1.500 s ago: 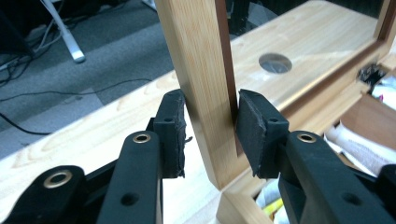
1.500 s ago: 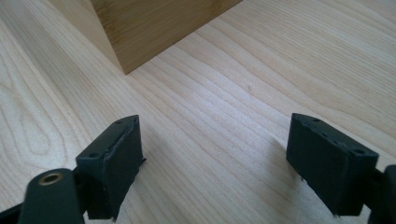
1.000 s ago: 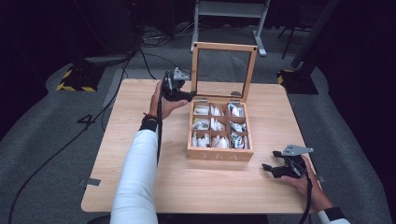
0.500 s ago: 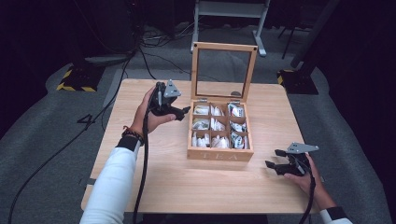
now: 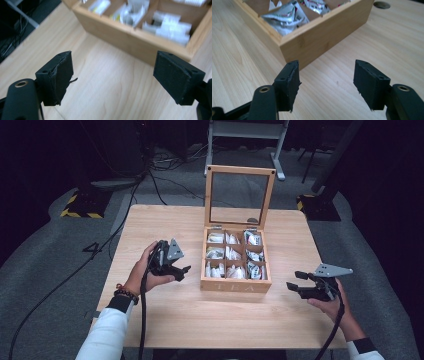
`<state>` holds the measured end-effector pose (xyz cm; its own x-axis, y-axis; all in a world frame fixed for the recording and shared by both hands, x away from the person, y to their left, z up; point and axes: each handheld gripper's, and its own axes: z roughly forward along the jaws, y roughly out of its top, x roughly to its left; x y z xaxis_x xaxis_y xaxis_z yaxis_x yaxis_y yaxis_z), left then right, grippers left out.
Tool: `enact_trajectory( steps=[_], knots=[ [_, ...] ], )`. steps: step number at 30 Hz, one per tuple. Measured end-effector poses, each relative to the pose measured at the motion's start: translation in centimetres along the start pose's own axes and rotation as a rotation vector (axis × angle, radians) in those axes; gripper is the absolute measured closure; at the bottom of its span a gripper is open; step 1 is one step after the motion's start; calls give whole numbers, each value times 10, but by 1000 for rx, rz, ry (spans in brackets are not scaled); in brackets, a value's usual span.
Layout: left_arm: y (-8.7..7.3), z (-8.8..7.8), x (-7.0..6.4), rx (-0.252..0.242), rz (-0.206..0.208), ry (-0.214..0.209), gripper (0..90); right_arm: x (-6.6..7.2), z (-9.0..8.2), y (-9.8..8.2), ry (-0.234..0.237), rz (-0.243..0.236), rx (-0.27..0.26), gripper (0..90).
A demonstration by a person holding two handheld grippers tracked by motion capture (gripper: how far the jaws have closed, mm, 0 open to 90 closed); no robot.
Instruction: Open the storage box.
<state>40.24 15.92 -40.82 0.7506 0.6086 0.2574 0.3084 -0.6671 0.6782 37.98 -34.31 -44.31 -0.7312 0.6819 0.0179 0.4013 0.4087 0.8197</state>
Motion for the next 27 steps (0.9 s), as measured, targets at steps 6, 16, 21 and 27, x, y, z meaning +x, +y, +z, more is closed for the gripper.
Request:
enact_trajectory(
  steps=[6,16,21,27],
  knots=[
    [-28,-2,-16,-5,-28,-12,173,11,7,31,9,-45,-12,408],
    [-77,-1,-33,66,-90,-42,182,42,48,77,75,-98,-7,439],
    [-96,-4,-37,95,-110,-49,181,61,79,99,101,-119,14,450],
    [-113,-5,-39,99,-151,-73,178,74,108,111,137,-144,68,493]
  ],
)
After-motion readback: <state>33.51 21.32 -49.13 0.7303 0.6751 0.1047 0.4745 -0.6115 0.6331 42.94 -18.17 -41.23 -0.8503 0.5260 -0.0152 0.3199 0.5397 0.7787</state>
